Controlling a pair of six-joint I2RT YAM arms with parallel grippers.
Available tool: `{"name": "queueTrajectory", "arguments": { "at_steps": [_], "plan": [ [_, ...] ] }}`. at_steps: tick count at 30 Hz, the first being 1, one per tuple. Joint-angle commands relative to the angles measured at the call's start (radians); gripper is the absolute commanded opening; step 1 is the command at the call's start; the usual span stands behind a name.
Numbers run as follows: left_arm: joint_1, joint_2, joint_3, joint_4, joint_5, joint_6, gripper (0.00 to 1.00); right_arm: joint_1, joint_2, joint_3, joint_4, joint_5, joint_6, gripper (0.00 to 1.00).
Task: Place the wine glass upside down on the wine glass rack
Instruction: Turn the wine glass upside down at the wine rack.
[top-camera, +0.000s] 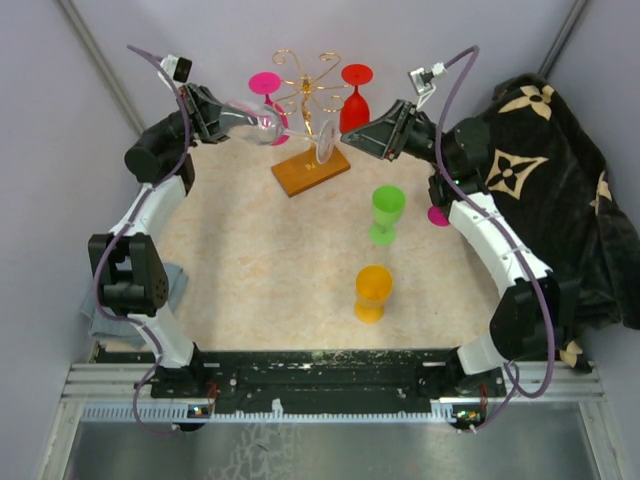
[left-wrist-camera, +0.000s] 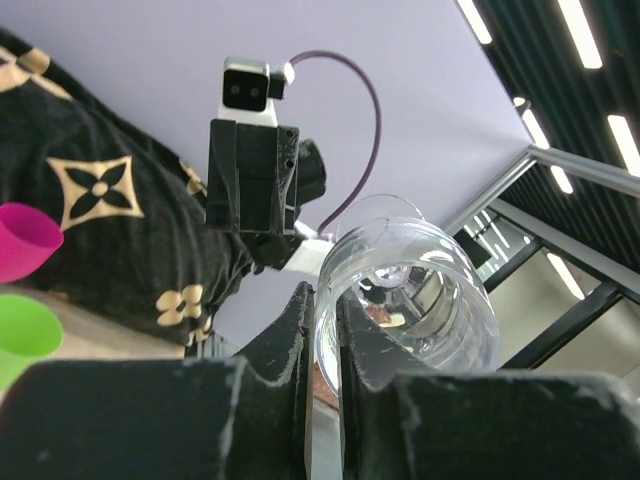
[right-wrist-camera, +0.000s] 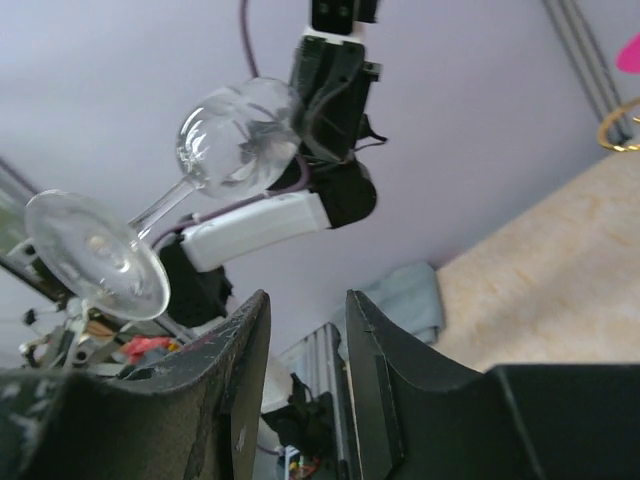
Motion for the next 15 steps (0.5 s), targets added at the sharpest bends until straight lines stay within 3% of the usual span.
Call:
{"name": "queueTrajectory", "arguments": {
  "at_steps": [1, 6, 10, 15],
  "plan": [
    [0.006, 0.021, 0.055, 0.189, -0.144, -0.113, 0.0, -0.006, 0.076, 0.009, 0.532, -0.053, 0.361, 0.37],
    [0.006, 0.047, 0.085, 0.207, -0.229, -0.147, 0.0, -0.006, 0.209, 0.111, 0.889, -0.01, 0.681, 0.38],
    [0.002, 0.067, 0.089, 0.238, -0.3, -0.178, 0.0, -0.004, 0.277, 0.179, 0.975, 0.023, 0.78, 0.38],
    [-0.004, 0.063, 0.085, 0.236, -0.289, -0.18, 0.0, 0.009, 0.322, 0.256, 1.014, 0.056, 0.847, 0.39]
  ]
}}
